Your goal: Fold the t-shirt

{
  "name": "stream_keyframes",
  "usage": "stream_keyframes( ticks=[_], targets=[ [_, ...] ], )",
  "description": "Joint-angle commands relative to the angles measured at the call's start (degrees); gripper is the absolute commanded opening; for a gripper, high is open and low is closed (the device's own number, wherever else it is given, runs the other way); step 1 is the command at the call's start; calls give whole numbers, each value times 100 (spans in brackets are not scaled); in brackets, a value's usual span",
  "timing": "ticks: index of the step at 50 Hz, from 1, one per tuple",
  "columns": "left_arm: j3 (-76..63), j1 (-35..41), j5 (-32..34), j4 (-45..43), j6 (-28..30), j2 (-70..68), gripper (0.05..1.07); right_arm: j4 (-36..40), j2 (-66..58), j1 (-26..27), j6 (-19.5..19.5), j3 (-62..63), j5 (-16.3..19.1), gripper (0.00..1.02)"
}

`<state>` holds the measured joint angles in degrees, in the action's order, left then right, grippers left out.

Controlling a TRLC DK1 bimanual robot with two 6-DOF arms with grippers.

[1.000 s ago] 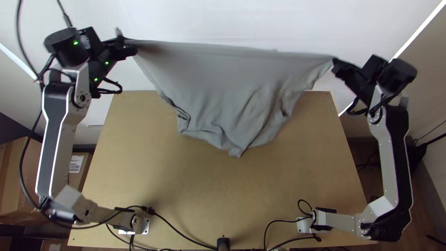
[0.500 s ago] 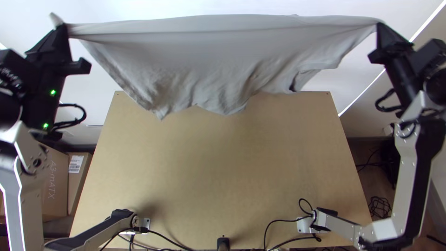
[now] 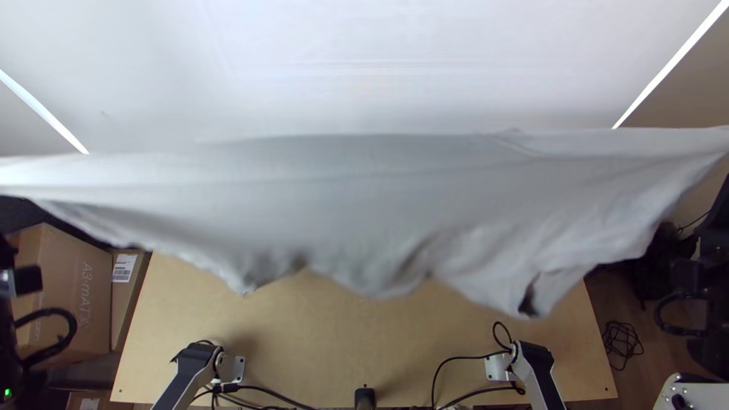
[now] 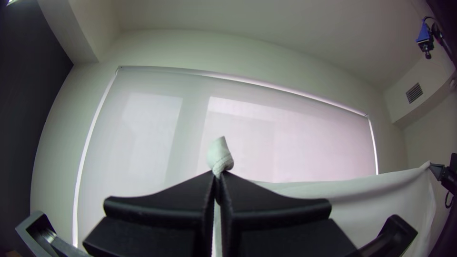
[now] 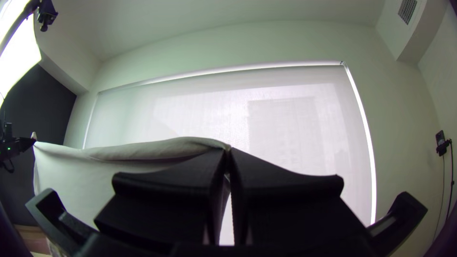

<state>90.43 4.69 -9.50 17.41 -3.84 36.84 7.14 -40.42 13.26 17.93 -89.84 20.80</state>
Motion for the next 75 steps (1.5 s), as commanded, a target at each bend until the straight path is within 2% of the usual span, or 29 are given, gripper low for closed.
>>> stream_keyframes(
  ticks=[1,10,21,33,40,53,65,75],
  targets=[
    [-307,-91,-193,245,-188,-168,7,130,-97,45,52,248,-348,2],
    [-1318,111,80,702,-434,-458,7,640,-88,19,52,1259,-269,2],
    [-3357,146,378,729,-407,-740,7,675,149,-447,26,3658,-155,2],
    [-4833,-91,1055,-36,-504,-221,7,-46,-299,-693,17,5108,-137,2],
    [-5264,-179,1125,-625,-513,491,7,-116,-1257,-895,8,5091,-137,2],
    [-5326,-636,1530,-1785,-460,2266,7,-837,-3006,-1009,0,4678,-146,2],
    [-4833,-899,1697,-2541,-399,3945,7,-1223,-4536,-1009,-88,3904,-181,2],
    [-4113,-943,1697,-2840,-407,5175,7,-1382,-5617,-1106,-176,3263,-225,2]
  ],
)
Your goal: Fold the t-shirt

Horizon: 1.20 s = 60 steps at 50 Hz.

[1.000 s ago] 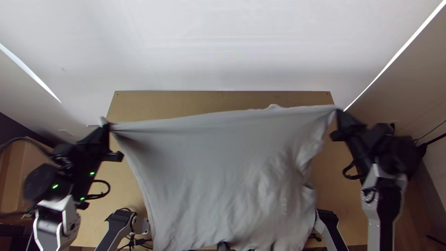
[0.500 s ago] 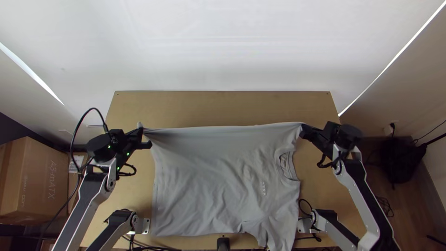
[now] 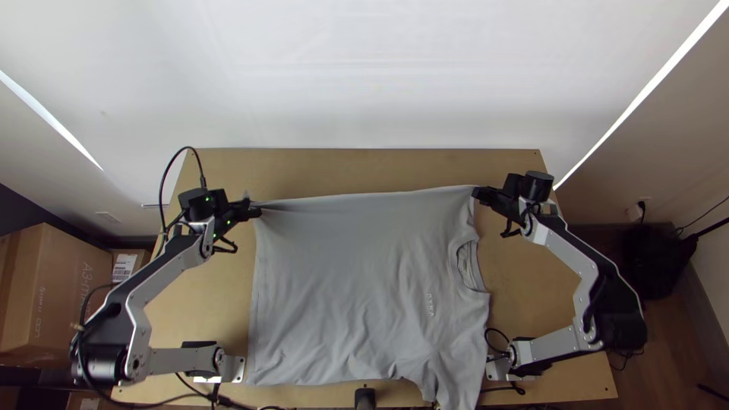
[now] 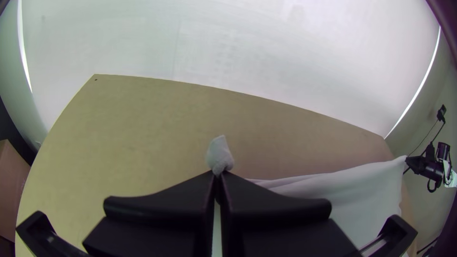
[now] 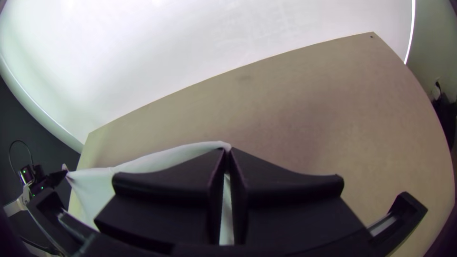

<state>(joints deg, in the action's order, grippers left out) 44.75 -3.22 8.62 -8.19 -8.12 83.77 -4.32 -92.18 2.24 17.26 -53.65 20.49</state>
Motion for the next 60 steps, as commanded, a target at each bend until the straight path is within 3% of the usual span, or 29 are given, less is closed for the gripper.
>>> stream_keyframes(
  ticks=[1,37,46,47,48,49,52,53,54,55,60],
  targets=[
    [526,-152,-106,-333,3,571,7,-271,-538,-13,-126,-418,-212,2],
    [3479,-161,-317,-368,-93,3664,7,-263,-2796,-145,-196,-2906,-792,2],
    [3989,-135,-607,-359,-295,3919,8,-324,-3025,-171,-196,-3372,-1170,3],
    [4015,-126,-607,-359,-322,3919,11,-324,-3025,-171,-196,-3389,-1188,7],
    [4033,-117,-607,-368,-348,3902,21,-324,-3016,-171,-179,-3389,-1205,15],
    [4041,-117,-607,-377,-366,3884,35,-324,-2999,-171,-161,-3398,-1214,23],
    [4085,-108,-599,-368,-383,3796,91,-324,-2902,-145,-117,-3380,-1223,66],
    [4103,-108,-599,-324,-383,3761,104,-289,-2876,-127,-91,-3389,-1223,78],
    [4120,-108,-599,-280,-383,3717,103,-210,-2840,-110,-64,-3389,-1223,88],
    [4120,-99,-607,-263,-383,3656,103,-157,-2788,-101,-56,-3398,-1223,91],
    [4006,-135,-599,-219,-375,3330,103,-140,-2454,4,-47,-3213,-1223,96]
  ],
)
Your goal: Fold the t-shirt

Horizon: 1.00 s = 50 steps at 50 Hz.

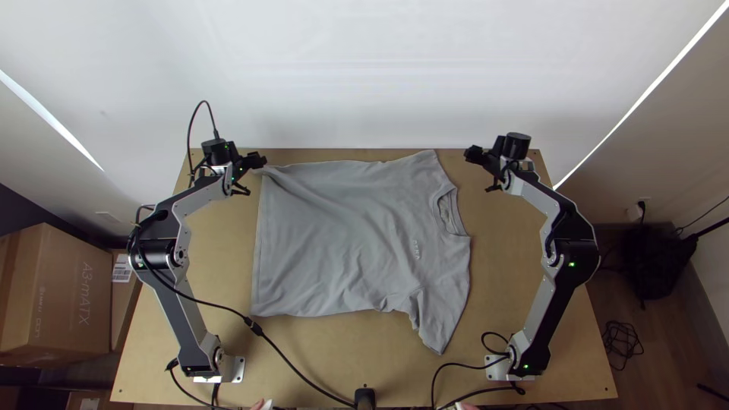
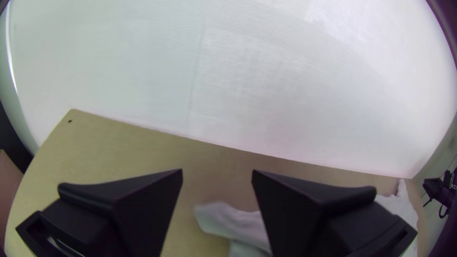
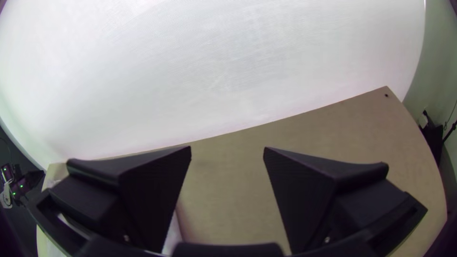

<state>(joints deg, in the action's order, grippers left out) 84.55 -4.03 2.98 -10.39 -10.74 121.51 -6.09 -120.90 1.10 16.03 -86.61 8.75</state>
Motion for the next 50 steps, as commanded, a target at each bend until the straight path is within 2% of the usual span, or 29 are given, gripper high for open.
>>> stream_keyframes(
  ticks=[1,10,16,24,28,34,38,46,50],
  targets=[
    [-9,-54,-35,11,-112,-523,103,37,506,127,76,135,-49,98],
    [-132,-107,0,538,-112,-1262,103,117,1570,276,234,839,-40,98],
    [-194,-150,62,1189,-112,-1903,103,512,2536,338,251,1313,-32,98],
    [-273,-335,581,2068,-394,-2738,103,1171,3758,514,322,1876,127,98],
    [-563,-397,660,2094,-385,-3318,103,1874,4198,602,445,1999,232,98],
    [-958,-440,686,2235,-402,-4153,103,3316,4716,725,867,2183,461,98],
    [-1143,-440,686,2402,-437,-4646,103,4221,4910,733,884,2368,672,97],
    [-1459,-493,686,2621,-437,-5349,103,5153,5349,698,893,2948,803,97],
    [-1521,-511,686,2771,-437,-5577,103,5733,5472,566,875,3089,1190,97]
  ],
)
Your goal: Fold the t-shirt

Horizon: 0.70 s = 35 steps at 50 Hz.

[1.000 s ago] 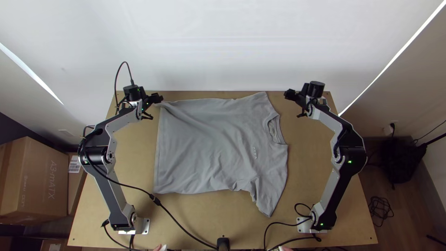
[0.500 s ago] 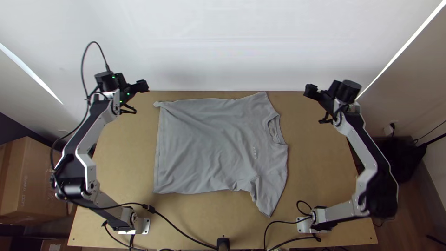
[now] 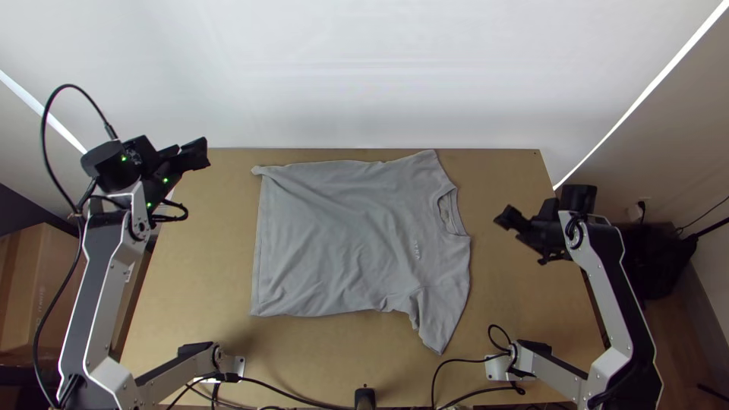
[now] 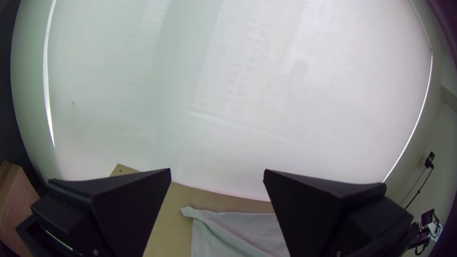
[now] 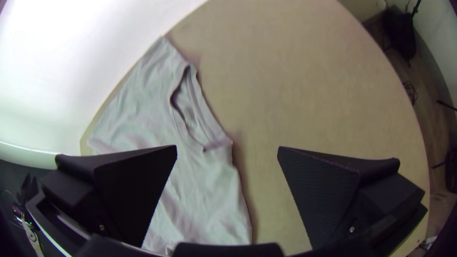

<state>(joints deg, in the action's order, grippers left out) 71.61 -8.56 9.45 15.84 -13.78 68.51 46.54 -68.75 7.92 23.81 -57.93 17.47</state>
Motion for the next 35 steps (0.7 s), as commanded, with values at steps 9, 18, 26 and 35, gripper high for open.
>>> stream_keyframes(
  ticks=[9,18,26,35],
  targets=[
    [-482,-67,39,253,-134,-690,103,1489,-156,-195,-228,546,379,92],
    [-693,-67,39,350,-134,-945,103,2104,-385,-432,-843,968,388,83],
    [-868,-23,39,376,-134,-1103,103,2034,-385,-608,-1010,1443,423,79],
    [-948,-6,30,385,-134,-1129,103,1489,-455,-740,-1151,1812,503,75]
  ],
)
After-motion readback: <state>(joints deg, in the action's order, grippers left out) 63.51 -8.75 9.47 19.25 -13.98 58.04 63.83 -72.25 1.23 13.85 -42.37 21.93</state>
